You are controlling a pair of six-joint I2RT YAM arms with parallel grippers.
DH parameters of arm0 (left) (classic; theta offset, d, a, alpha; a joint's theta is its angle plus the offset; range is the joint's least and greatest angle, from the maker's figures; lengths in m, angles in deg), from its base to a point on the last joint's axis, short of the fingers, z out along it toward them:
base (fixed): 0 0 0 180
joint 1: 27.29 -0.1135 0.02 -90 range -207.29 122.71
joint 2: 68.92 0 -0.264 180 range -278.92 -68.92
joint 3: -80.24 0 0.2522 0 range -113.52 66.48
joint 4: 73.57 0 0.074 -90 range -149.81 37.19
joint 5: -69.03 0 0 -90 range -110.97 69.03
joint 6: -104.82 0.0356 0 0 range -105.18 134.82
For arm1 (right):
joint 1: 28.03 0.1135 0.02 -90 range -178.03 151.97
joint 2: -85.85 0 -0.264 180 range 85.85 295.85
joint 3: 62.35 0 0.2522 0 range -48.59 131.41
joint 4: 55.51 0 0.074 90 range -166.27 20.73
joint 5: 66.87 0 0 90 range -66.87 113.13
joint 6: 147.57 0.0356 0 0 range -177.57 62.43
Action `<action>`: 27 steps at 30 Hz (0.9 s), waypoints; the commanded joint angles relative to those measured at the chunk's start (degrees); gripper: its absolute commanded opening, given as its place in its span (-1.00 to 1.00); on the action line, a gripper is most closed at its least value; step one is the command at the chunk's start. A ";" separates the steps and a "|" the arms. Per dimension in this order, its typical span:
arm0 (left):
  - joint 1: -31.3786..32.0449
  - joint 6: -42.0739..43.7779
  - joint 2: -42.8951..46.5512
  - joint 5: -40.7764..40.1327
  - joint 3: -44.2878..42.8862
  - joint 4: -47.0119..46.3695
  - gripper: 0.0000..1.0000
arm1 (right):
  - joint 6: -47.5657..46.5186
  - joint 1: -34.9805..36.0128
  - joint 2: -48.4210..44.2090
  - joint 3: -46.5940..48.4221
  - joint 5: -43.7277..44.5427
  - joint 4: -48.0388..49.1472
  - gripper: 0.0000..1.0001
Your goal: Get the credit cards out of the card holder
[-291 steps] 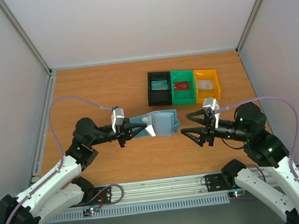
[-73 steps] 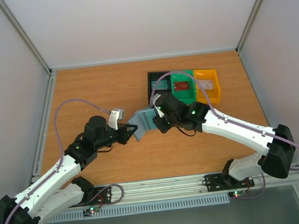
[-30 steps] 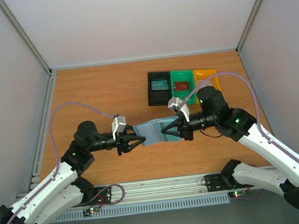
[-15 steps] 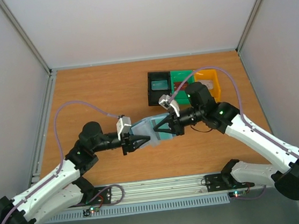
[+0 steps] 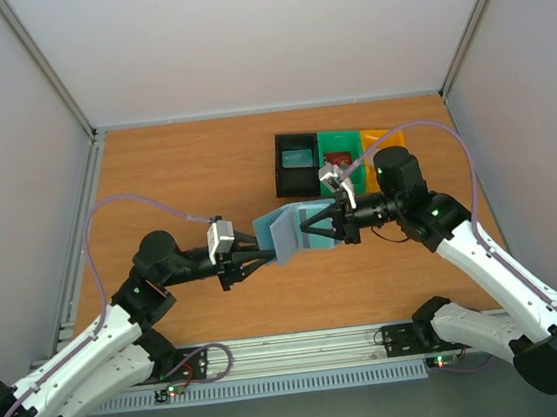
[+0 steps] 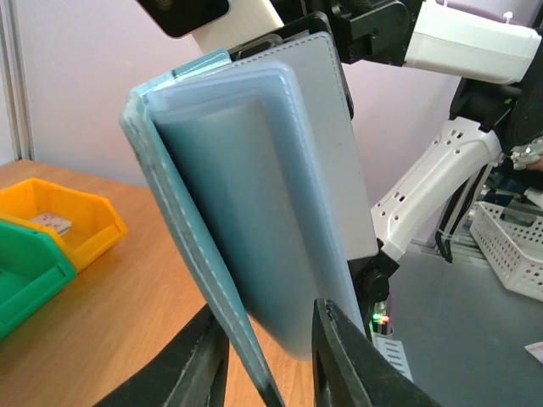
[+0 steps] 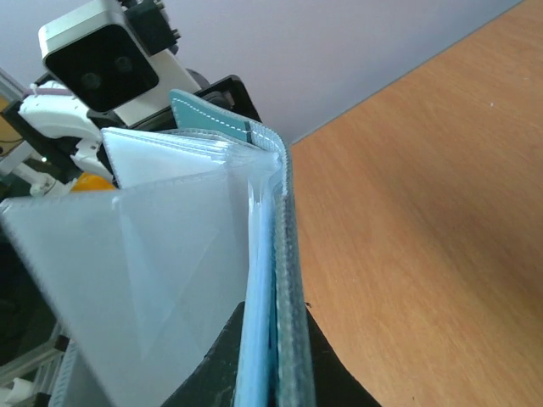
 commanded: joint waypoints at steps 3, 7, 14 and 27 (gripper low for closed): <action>-0.32 0.26 -0.51 -2.86 -2.42 -1.59 -0.42 | 1.55 -0.33 -0.74 0.04 -3.35 0.67 -0.97; -0.31 -0.54 -1.19 -5.01 -2.38 -1.98 -0.05 | 3.17 -0.27 0.18 -0.18 -2.47 1.74 -0.96; -0.25 -2.04 -0.51 -1.04 -1.53 -2.17 0.30 | 3.67 -0.28 1.52 0.32 0.65 1.68 -0.96; -0.21 -2.99 -1.66 0.76 -2.34 -4.86 -0.45 | 1.73 -0.27 0.90 0.47 -0.54 -0.23 -0.94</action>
